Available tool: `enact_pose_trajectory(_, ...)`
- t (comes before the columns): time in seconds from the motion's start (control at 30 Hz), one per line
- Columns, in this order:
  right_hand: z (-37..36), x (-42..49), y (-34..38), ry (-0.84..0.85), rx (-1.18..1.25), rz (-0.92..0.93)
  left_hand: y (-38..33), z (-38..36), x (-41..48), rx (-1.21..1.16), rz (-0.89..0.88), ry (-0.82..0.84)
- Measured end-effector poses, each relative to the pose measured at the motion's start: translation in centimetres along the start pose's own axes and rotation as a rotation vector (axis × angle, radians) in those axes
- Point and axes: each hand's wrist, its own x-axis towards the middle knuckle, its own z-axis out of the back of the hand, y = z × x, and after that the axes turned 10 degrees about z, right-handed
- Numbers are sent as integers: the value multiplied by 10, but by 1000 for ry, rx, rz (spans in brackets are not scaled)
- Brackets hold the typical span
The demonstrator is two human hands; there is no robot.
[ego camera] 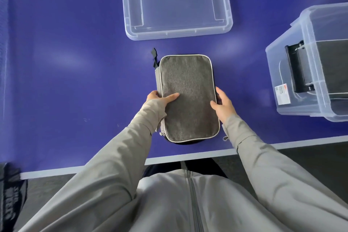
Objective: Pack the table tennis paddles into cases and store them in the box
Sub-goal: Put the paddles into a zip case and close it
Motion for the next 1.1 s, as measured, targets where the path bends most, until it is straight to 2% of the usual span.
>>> enact_pose_trajectory(0.33, 10, 6, -1, 53, -65, -3, 13, -18, -4, -264, -103, 94)
enact_pose_trajectory(0.4, 10, -1, 1, -29, -175, 86, 15, -21, -5, -310, -130, 70)
enact_pose_trajectory(0.53, 14, -39, 7, -389, -417, 466, 17, -32, -14, -437, -94, -7)
enact_pose_trajectory(0.6, 13, -65, 5, -480, -461, 652, 17, -35, -21, -538, -52, -48)
enact_pose_trajectory(0.7, 2, -98, -1, -437, -455, 795, 8, -34, -35, -655, 54, -81)
enact_pose_trajectory(0.83, -21, -114, -7, -326, -552, 870, -5, -31, -46, -794, 139, -137)
enact_pose_trajectory(1.03, -39, -93, 7, -450, -687, 851, -12, -34, -64, -923, 161, -207)
enact_pose_trajectory(1.1, -38, -92, 7, -433, -700, 894, -12, -32, -66, -933, 161, -223)
